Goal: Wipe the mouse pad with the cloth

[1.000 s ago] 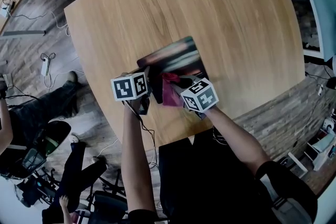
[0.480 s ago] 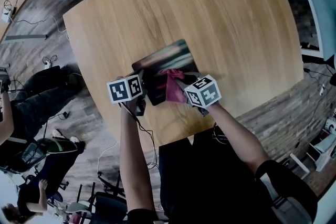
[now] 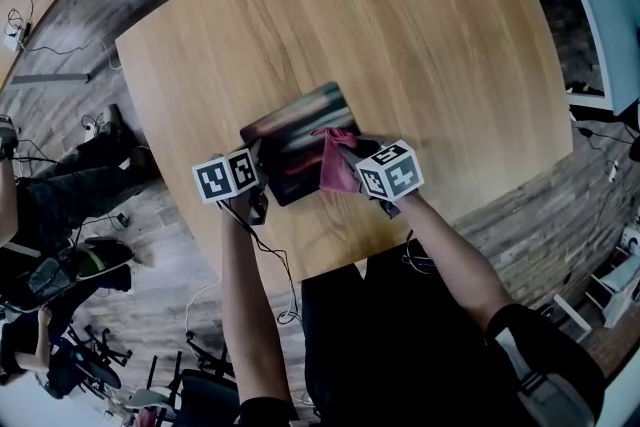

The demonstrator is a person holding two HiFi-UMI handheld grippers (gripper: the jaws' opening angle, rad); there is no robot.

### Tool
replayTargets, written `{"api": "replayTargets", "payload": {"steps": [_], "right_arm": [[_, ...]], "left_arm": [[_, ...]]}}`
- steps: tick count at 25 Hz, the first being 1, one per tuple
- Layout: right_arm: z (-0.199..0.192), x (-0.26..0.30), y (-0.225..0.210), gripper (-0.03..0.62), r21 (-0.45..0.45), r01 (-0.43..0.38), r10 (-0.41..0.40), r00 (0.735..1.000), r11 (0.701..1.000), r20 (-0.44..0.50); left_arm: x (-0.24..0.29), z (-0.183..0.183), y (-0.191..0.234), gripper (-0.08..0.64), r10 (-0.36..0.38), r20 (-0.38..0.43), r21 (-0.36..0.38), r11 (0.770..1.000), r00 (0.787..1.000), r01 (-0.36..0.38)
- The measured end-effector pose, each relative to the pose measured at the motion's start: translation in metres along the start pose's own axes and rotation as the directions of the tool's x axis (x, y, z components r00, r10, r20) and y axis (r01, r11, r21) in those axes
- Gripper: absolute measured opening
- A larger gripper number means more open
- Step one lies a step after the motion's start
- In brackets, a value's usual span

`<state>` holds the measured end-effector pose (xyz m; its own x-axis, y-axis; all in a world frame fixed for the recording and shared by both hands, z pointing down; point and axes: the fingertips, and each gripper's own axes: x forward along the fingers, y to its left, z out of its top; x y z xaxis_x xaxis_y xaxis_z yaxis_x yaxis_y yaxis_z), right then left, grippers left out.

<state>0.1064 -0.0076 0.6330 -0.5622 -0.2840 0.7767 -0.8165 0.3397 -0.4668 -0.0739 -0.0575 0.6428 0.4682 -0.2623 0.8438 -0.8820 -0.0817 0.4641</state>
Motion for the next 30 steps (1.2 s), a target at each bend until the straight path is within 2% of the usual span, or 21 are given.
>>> {"api": "replayTargets", "payload": {"steps": [11,20,26,30], "right_arm": [[-0.002,-0.019,-0.031,0.066,-0.038,0.058,-0.058,0.998,0.998,0.001],[-0.005,-0.03,-0.054,0.066,-0.048,0.09,-0.09,0.996,0.995,-0.001],[-0.004,-0.036,-0.065,0.066,-0.125,0.17,-0.172,0.985,0.977,-0.008],[0.001,-0.046,-0.07,0.066,-0.151,0.217,-0.217,0.976,0.964,0.018]], "left_arm": [[-0.001,0.0,0.001,0.023,0.042,0.029,-0.023,0.999,0.999,-0.041],[-0.001,-0.001,0.0,0.023,0.049,0.054,-0.038,0.998,0.997,-0.047],[-0.001,-0.001,0.002,0.023,0.055,0.062,-0.045,0.998,0.997,-0.052],[0.001,-0.001,0.002,0.023,0.069,0.086,-0.047,0.997,0.994,-0.065]]}}
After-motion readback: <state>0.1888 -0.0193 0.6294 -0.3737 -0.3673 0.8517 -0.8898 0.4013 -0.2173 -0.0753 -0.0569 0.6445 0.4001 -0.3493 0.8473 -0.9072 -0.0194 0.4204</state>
